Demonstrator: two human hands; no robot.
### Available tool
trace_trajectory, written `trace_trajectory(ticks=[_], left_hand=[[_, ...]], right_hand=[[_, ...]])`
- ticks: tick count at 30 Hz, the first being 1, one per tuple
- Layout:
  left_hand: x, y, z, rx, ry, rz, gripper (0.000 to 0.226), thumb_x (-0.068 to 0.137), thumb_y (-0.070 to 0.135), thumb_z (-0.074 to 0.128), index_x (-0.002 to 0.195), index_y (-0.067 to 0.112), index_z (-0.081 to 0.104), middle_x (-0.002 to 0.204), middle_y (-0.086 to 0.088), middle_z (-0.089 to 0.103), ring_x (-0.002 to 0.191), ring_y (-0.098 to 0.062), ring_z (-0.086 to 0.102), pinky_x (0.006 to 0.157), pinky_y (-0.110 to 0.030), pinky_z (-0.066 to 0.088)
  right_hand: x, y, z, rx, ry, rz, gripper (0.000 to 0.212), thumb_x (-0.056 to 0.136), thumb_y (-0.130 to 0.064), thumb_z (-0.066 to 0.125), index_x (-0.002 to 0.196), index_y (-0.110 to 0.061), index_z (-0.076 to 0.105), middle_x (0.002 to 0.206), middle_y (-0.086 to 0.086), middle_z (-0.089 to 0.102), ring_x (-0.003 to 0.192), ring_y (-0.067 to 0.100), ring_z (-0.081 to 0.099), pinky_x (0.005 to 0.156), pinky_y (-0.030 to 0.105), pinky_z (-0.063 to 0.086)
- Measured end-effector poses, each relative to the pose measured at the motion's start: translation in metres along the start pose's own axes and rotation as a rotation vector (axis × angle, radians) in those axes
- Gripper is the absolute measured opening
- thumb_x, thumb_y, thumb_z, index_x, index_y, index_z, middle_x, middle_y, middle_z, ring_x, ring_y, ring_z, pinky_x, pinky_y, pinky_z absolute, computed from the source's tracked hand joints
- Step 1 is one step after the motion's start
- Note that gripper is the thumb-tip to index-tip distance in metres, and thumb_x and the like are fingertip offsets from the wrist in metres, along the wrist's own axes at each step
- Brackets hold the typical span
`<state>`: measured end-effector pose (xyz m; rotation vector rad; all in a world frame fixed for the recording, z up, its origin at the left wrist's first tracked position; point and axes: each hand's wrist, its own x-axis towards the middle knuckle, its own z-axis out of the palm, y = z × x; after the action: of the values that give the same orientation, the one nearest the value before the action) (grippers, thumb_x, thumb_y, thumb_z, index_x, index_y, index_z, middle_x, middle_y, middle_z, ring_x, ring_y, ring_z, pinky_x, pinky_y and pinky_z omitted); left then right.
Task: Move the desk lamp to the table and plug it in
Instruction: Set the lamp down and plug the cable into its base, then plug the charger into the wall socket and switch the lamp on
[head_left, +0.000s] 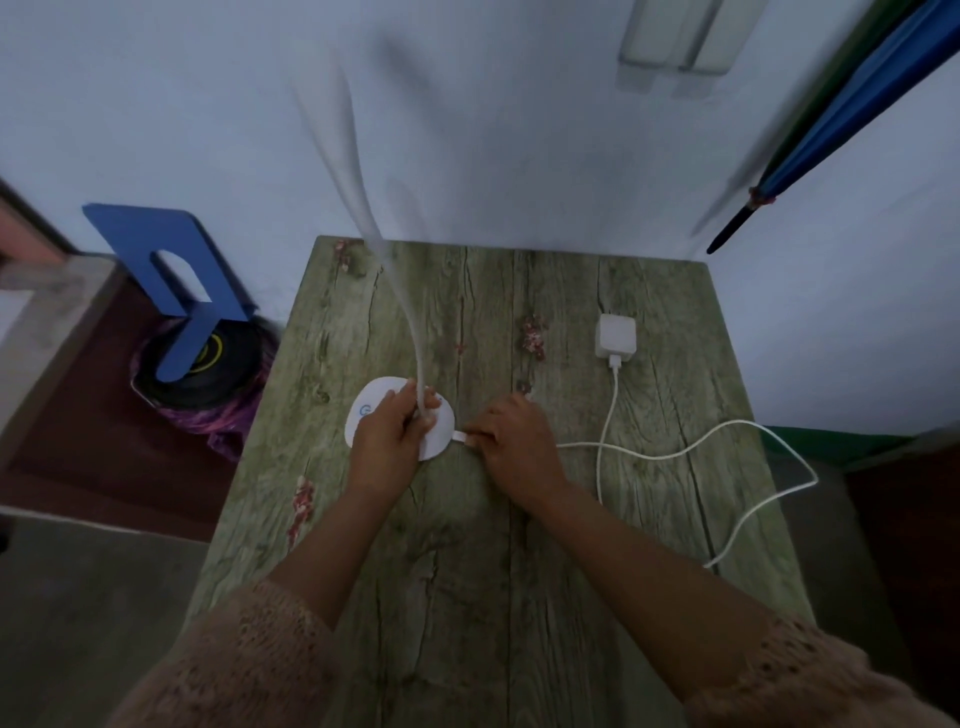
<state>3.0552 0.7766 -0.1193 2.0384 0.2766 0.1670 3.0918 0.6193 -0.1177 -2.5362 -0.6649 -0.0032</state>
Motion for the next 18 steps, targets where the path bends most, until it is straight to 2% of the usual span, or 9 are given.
trace_trajectory(ticks=[2, 4, 6, 8, 11, 15, 18], left_hand=[[-0.001, 0.002, -0.002, 0.055, -0.001, -0.014, 0.029, 0.087, 0.002, 0.058, 0.114, 0.005, 0.063, 0.112, -0.010, 0.068, 0.102, -0.020, 0.060, 0.104, -0.049, 0.042], [-0.005, 0.005, -0.007, 0.167, 0.010, -0.034, 0.028, 0.087, 0.011, 0.059, 0.114, 0.008, 0.063, 0.109, -0.011, 0.068, 0.101, -0.027, 0.061, 0.087, -0.035, 0.046], [-0.012, 0.009, -0.012, 0.252, 0.094, -0.044, 0.023, 0.087, 0.018, 0.060, 0.108, 0.008, 0.065, 0.104, -0.010, 0.069, 0.094, -0.027, 0.062, 0.075, -0.028, 0.041], [-0.021, 0.017, -0.017, 0.308, 0.162, -0.071, 0.017, 0.088, 0.021, 0.060, 0.094, 0.007, 0.067, 0.091, -0.011, 0.068, 0.086, -0.028, 0.063, 0.069, -0.028, 0.040], [-0.033, 0.033, -0.015, 0.427, 0.052, -0.110, 0.027, 0.088, 0.023, 0.057, 0.064, 0.013, 0.061, 0.063, -0.005, 0.059, 0.065, -0.025, 0.060, 0.057, -0.027, 0.037], [-0.044, 0.068, 0.014, 0.386, -0.123, -0.048, 0.022, 0.085, 0.023, 0.060, 0.073, 0.008, 0.070, 0.068, -0.008, 0.067, 0.065, -0.021, 0.061, 0.062, -0.028, 0.045], [-0.040, 0.093, 0.044, 0.336, -0.211, 0.018, 0.020, 0.085, 0.021, 0.060, 0.070, 0.008, 0.064, 0.068, -0.004, 0.060, 0.067, -0.019, 0.057, 0.063, -0.026, 0.040]], right_hand=[[-0.002, 0.002, -0.010, 0.052, 0.041, 0.004, 0.014, 0.081, -0.011, 0.064, 0.090, -0.009, 0.074, 0.087, 0.012, 0.072, 0.084, 0.029, 0.058, 0.077, 0.038, 0.041], [-0.005, 0.008, -0.023, 0.076, 0.071, 0.053, 0.014, 0.080, -0.007, 0.064, 0.090, -0.007, 0.074, 0.089, 0.013, 0.073, 0.084, 0.030, 0.060, 0.078, 0.040, 0.044], [-0.009, 0.019, -0.042, 0.104, 0.095, 0.133, 0.015, 0.081, -0.006, 0.064, 0.092, -0.006, 0.073, 0.091, 0.013, 0.073, 0.087, 0.029, 0.062, 0.082, 0.038, 0.046], [-0.015, 0.032, -0.063, 0.114, 0.108, 0.201, 0.013, 0.079, -0.005, 0.065, 0.089, -0.006, 0.074, 0.088, 0.012, 0.074, 0.085, 0.027, 0.065, 0.080, 0.031, 0.045], [-0.025, 0.052, -0.090, 0.048, 0.064, 0.279, 0.011, 0.078, -0.003, 0.064, 0.083, -0.005, 0.073, 0.085, 0.013, 0.074, 0.082, 0.027, 0.066, 0.074, 0.030, 0.044], [-0.041, 0.072, -0.115, 0.042, -0.006, 0.375, 0.013, 0.078, -0.004, 0.063, 0.085, -0.005, 0.074, 0.091, 0.014, 0.073, 0.088, 0.027, 0.065, 0.080, 0.033, 0.048], [-0.052, 0.085, -0.125, 0.039, -0.047, 0.423, 0.012, 0.076, -0.005, 0.065, 0.085, -0.005, 0.075, 0.091, 0.013, 0.073, 0.087, 0.026, 0.066, 0.077, 0.029, 0.047]])
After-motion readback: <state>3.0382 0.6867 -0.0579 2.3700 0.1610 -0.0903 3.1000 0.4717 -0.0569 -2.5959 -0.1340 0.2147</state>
